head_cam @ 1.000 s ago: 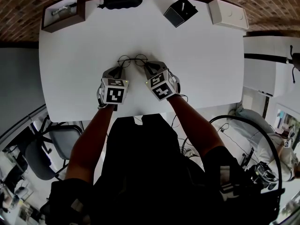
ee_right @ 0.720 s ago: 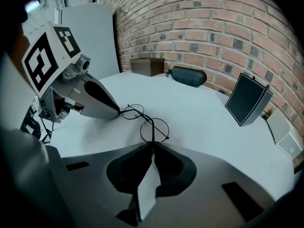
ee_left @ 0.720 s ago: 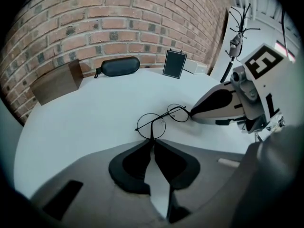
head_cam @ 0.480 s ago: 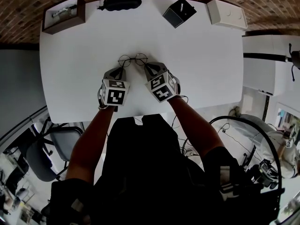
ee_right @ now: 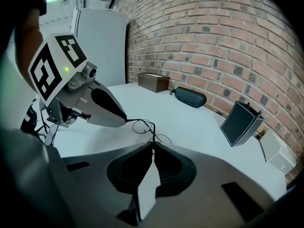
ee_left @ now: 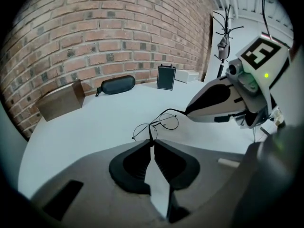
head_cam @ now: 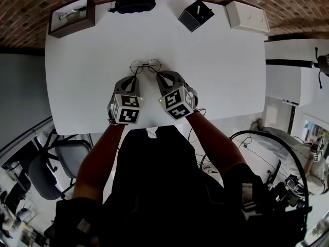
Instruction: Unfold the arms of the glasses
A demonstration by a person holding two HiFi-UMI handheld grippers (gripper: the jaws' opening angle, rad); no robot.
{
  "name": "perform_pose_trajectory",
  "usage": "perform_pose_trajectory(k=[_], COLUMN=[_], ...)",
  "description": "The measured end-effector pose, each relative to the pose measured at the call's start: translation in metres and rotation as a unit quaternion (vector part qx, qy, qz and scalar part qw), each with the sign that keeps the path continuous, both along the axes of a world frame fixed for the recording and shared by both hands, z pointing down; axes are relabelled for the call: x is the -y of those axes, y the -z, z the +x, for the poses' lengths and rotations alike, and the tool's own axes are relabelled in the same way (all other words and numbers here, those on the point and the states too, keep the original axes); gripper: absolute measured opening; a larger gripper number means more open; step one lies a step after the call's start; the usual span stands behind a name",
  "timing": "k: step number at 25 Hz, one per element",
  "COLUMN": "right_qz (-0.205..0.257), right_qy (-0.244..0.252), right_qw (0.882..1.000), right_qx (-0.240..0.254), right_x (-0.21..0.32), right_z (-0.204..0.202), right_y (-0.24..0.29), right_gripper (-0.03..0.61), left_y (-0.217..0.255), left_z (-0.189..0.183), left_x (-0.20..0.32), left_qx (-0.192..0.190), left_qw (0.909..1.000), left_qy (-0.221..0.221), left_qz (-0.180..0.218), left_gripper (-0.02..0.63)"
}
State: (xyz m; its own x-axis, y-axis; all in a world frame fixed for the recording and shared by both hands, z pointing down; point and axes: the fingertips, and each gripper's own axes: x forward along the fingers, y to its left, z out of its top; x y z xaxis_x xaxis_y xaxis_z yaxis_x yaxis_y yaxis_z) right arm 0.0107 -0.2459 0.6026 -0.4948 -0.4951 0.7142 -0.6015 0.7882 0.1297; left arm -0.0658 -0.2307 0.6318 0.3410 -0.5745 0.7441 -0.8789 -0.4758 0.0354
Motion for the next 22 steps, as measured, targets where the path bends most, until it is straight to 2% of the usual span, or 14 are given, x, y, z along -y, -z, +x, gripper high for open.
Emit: perform_pose_trajectory(k=[10, 15, 19, 22], right_qz=[0.038, 0.05, 0.039, 0.026], right_qy=[0.028, 0.061, 0.082, 0.086], right_qw=[0.999, 0.997, 0.996, 0.996], right_qx=[0.012, -0.005, -0.015, -0.016], right_x=[-0.02, -0.036, -0.054, -0.063], right_z=[-0.011, -0.015, -0.018, -0.021], right_y=[0.015, 0.011, 0.002, -0.007], right_gripper=[0.018, 0.018, 0.018, 0.018], left_y=[0.012, 0.012, 0.006, 0.0], left_z=[0.008, 0.012, 0.025, 0.03], left_x=[-0.014, -0.024, -0.041, -0.05], left_qx=[0.036, 0.066, 0.072, 0.066], left_qw=[0.9964, 0.991, 0.9854, 0.9861], left_qy=[-0.046, -0.081, -0.126, -0.134], left_qz=[0.062, 0.085, 0.089, 0.074], left_gripper=[0.035, 0.035, 0.035, 0.034])
